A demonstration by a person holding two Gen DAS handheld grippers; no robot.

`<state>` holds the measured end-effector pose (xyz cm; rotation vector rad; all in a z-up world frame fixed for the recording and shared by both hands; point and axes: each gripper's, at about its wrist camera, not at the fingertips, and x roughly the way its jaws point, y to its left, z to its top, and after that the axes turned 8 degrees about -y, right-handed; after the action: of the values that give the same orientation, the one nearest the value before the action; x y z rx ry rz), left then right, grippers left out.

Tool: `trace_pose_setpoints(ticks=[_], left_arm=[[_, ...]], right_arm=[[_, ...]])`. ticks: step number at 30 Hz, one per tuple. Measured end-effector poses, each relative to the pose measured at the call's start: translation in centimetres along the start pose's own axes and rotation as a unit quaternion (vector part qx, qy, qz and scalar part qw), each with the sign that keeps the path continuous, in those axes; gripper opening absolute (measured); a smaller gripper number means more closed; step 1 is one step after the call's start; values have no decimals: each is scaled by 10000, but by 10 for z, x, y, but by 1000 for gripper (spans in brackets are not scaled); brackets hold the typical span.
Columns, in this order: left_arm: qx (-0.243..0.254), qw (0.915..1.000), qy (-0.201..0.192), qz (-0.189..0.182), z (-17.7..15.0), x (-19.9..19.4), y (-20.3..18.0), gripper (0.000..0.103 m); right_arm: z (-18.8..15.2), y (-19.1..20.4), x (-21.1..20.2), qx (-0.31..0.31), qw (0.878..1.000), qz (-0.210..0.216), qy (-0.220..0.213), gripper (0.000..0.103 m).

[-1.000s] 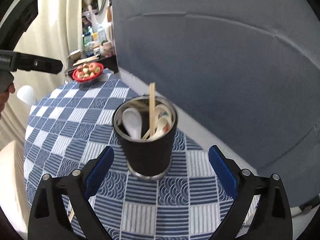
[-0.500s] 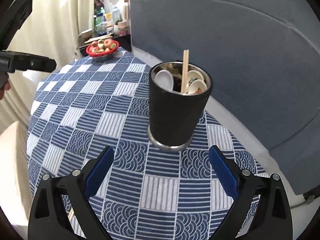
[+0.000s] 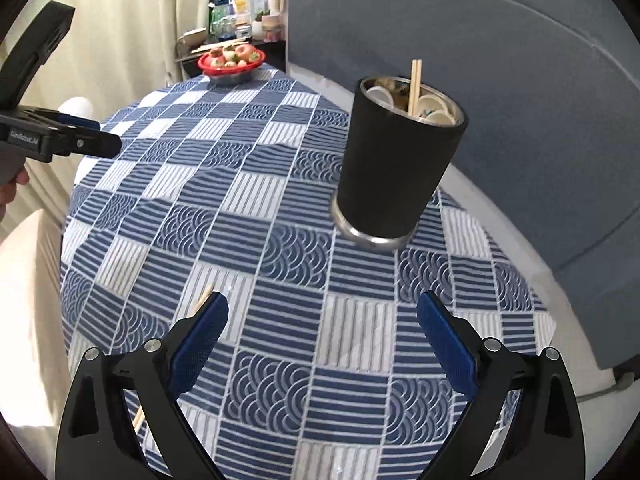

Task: Organize utensils
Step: 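Withdraw both tools and move them toward the two loose wooden chopsticks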

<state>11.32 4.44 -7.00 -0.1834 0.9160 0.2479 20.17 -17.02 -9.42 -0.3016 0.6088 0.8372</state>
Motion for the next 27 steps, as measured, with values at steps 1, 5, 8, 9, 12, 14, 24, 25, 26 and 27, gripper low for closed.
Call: trace_pose_setpoints(ticks=[1,5,8,9,12,14,24,25,26,27], left_arm=[[-5,10000,36,0,-4,2,0,97],[63,9997,223,-57,-22,15,-2,97],[77,9996,257,-45,-34,23,-2,97],[55,9995,306,-58,-38,27,-2,97],[42,9992,388,-76,-49,37,-2,97],[30,9988,480,-72,-57,45,-2,97],[-37,9984,547,-99,-91,59,-2,97],[-23,9986,517,-83,-94,59,-2,97],[-8,9987,498,-80,-95,59,-2,97],[-3,9988,491,-74,-97,59,-2,97]], right_arm=[[-3,3,-1,11,10000,11,11,91],[-15,17,-2,-72,9999,-80,50,91],[-26,25,-1,-60,9998,-177,115,91],[-30,28,-1,-43,9997,-185,118,91],[-40,36,0,-47,9996,-206,192,91],[-45,40,2,-23,9995,-166,257,91],[-87,62,24,584,9932,43,1004,91],[-91,64,25,637,9923,27,1058,91],[-94,65,26,716,9913,24,1105,91],[-98,65,27,856,9896,28,1157,91]])
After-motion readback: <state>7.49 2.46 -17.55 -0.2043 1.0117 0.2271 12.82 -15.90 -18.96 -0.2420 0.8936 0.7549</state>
